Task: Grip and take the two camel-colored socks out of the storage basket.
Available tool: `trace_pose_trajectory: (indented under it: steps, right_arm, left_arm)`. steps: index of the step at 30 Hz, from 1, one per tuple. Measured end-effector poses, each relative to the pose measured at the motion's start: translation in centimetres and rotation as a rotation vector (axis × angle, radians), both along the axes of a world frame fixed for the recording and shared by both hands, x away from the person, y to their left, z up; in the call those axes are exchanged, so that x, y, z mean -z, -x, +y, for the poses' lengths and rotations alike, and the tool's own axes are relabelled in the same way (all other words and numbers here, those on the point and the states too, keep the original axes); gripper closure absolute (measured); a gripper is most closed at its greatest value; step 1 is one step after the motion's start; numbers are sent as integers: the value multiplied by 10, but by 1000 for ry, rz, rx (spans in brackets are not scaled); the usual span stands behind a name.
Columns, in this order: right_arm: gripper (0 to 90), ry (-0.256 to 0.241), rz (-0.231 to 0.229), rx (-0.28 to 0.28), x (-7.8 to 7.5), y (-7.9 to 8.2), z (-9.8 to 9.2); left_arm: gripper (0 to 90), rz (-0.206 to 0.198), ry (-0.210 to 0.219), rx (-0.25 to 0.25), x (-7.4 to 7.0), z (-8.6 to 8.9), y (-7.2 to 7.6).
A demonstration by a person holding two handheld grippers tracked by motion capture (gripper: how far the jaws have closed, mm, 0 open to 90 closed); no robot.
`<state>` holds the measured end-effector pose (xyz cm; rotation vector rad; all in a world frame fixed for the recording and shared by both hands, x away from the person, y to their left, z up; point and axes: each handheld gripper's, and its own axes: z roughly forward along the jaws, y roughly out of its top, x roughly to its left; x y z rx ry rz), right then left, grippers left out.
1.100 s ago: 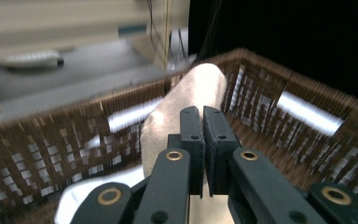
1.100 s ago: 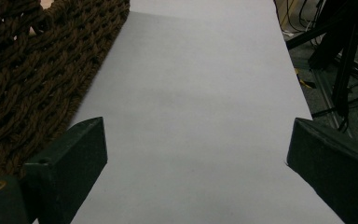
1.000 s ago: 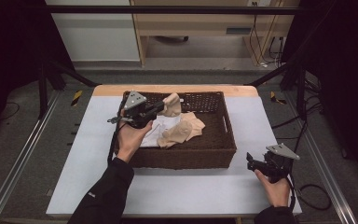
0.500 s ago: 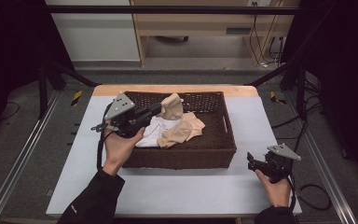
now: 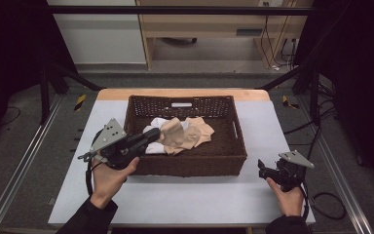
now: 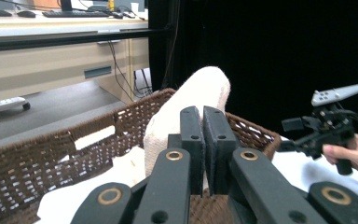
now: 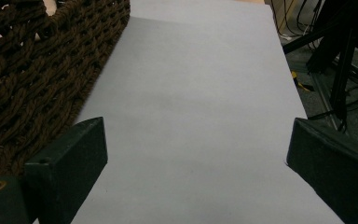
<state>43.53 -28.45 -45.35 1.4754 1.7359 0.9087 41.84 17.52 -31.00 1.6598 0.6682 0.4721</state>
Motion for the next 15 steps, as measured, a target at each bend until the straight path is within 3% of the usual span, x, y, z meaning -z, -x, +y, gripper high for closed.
trace_pose_trajectory:
  steps: [10,15]
  right_arm:
    - [53,-4,3,0,0,1,1]
    - [54,-7,6,-1,0,2,2]
  left_arm:
    - [871,26,-28,32,21,6,29]
    - [871,76,-56,50,44,5,35]
